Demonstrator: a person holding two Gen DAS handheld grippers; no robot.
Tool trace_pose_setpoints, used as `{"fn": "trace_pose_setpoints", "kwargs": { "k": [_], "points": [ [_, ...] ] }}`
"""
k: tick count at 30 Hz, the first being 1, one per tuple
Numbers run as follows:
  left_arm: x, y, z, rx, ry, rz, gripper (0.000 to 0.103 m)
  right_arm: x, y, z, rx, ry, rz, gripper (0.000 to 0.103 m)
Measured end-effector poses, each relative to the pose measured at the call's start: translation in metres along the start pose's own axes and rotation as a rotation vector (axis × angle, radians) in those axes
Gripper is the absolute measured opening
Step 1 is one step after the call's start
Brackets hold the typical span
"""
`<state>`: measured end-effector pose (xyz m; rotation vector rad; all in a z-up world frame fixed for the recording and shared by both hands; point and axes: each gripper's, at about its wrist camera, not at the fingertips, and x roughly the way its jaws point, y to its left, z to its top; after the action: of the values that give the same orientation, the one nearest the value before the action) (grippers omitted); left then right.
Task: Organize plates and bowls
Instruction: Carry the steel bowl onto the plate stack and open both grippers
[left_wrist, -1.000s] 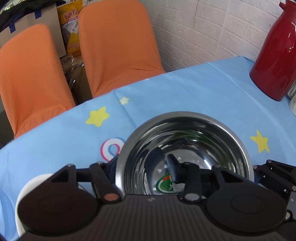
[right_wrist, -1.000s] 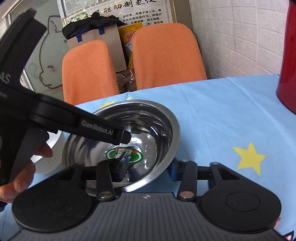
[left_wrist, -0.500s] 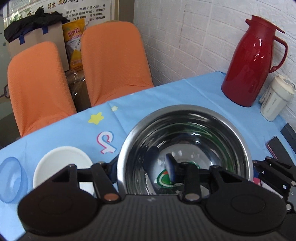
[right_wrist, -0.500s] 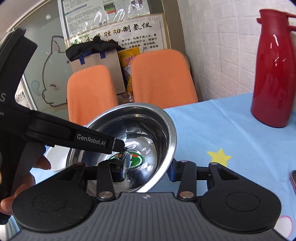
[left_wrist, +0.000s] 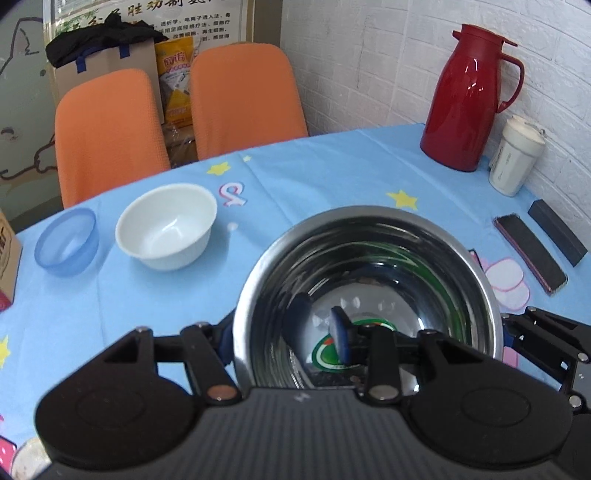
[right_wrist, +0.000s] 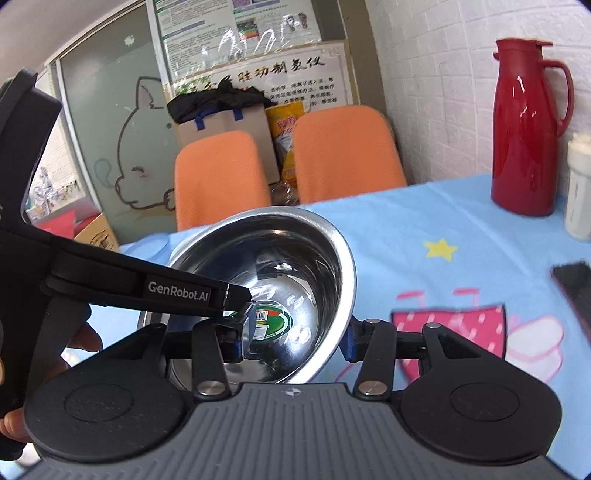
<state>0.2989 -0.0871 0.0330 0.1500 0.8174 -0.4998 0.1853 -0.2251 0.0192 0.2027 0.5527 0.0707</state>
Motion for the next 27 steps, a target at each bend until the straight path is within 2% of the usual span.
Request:
{"fn": "trace_pose_setpoints", "kwargs": {
  "k": [5,9,19,21,24,25,26,27],
  "points": [
    [-0.005,0.012,-0.048,-0.021,0.055,0.040,0.037,0.004,0.017,-0.036,0.010,0.073,0.053,0.081],
    [-0.006,0.021,-0.068,-0.039,0.081,0.044,0.037,0.007,0.028,-0.050,-0.002,0.115,0.070,0.081],
    [0.015,0.025,-0.062,-0.052,0.104,0.047,0.037,0.018,0.022,-0.055,-0.017,0.142,0.061,0.082],
    [0.018,0.024,-0.062,-0.043,0.096,0.050,0.038,0.020,0.021,-0.057,-0.010,0.149,0.073,0.086],
    [0.019,0.023,-0.062,-0.033,0.086,0.052,0.038,0.021,0.020,-0.058,-0.018,0.142,0.074,0.086],
    [0.019,0.024,-0.061,-0.032,0.081,0.052,0.039,0.022,0.019,-0.057,-0.015,0.144,0.076,0.086],
    [0.019,0.024,-0.061,-0.033,0.075,0.057,0.046,0.023,0.017,-0.056,-0.005,0.145,0.076,0.084],
    [0.019,0.025,-0.061,-0.037,0.067,0.077,0.062,0.022,0.015,-0.055,0.010,0.145,0.075,0.085]
  ]
}}
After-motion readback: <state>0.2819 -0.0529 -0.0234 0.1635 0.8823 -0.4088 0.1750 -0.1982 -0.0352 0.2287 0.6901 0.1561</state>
